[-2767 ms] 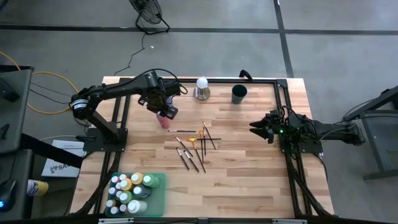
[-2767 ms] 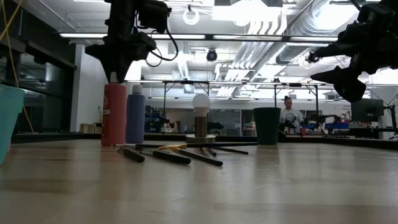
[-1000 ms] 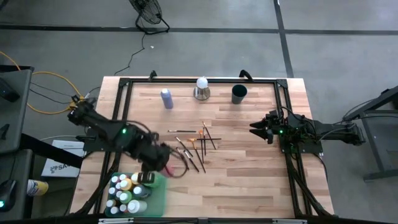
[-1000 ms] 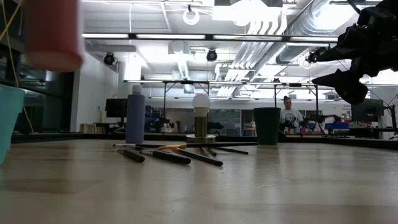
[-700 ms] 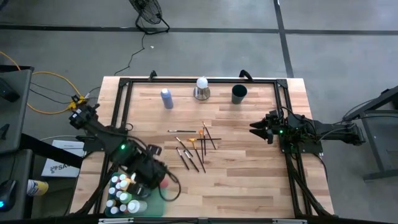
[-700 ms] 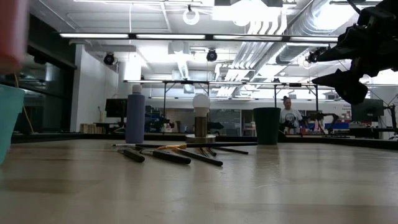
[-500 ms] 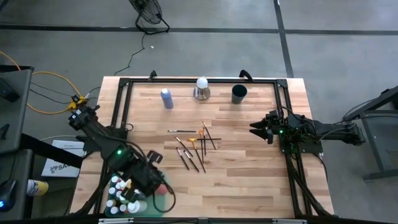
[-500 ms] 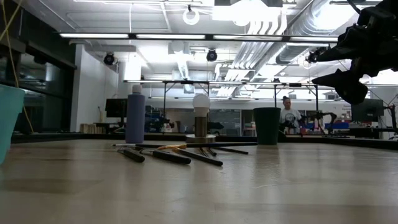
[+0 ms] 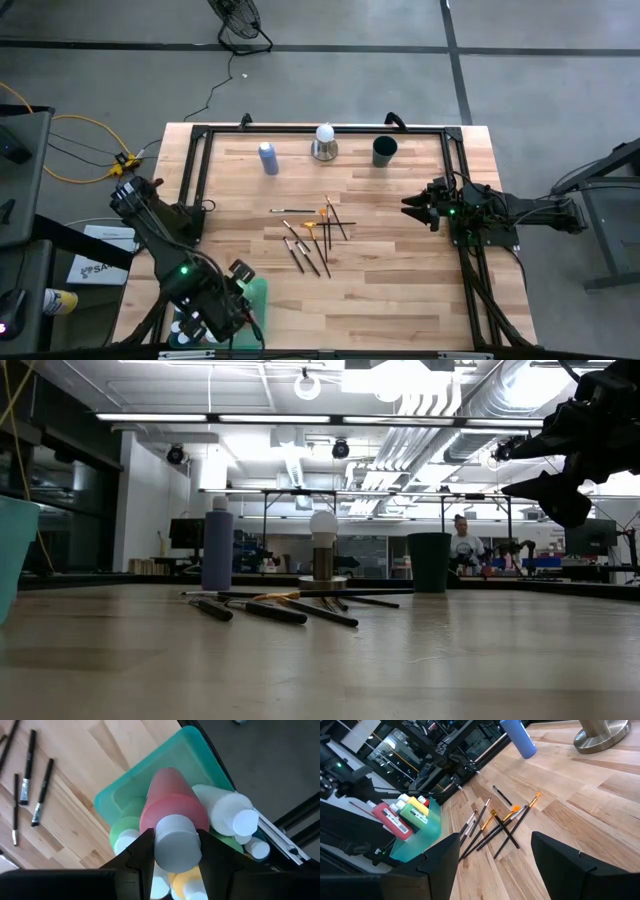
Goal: Pick & Place Paint Supplies
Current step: Put the pink paint bottle into the green bin, then put the purple paint bottle into the green bin
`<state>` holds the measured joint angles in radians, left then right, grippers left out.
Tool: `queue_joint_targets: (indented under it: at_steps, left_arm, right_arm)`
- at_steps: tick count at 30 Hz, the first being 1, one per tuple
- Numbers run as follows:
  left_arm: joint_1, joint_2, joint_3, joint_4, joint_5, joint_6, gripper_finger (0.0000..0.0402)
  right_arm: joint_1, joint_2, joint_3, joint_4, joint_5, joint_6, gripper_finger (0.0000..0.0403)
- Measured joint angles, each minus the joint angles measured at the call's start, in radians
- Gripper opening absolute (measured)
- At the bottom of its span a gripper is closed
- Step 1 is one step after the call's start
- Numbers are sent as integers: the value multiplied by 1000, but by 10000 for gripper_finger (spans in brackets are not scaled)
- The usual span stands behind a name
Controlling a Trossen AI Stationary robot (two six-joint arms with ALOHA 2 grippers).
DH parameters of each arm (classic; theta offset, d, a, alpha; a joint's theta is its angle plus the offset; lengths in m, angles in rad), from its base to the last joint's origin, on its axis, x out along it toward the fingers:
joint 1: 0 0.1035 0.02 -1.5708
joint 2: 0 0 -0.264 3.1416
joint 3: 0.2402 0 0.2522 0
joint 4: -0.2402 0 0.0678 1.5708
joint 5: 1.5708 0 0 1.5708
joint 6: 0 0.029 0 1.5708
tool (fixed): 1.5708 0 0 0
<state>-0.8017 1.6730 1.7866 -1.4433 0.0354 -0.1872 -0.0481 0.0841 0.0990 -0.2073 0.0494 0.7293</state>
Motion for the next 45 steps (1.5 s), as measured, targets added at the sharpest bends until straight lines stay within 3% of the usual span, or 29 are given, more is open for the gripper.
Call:
queue_joint_targets:
  at_steps: [23, 27, 34, 45]
  left_arm:
    - [-3, 177, 0, -26, -67, -1, 117]
    - [-3, 179, 0, -28, -67, -1, 118]
    - [-3, 179, 0, -31, -73, -1, 157]
    - [-3, 176, 0, -29, -72, 4, 165]
  right_arm:
    - [0, 0, 0, 0, 0, 0, 239]
    - [0, 0, 0, 0, 0, 0, 239]
    - [0, 0, 0, 0, 0, 0, 239]
    - [0, 0, 0, 0, 0, 0, 239]
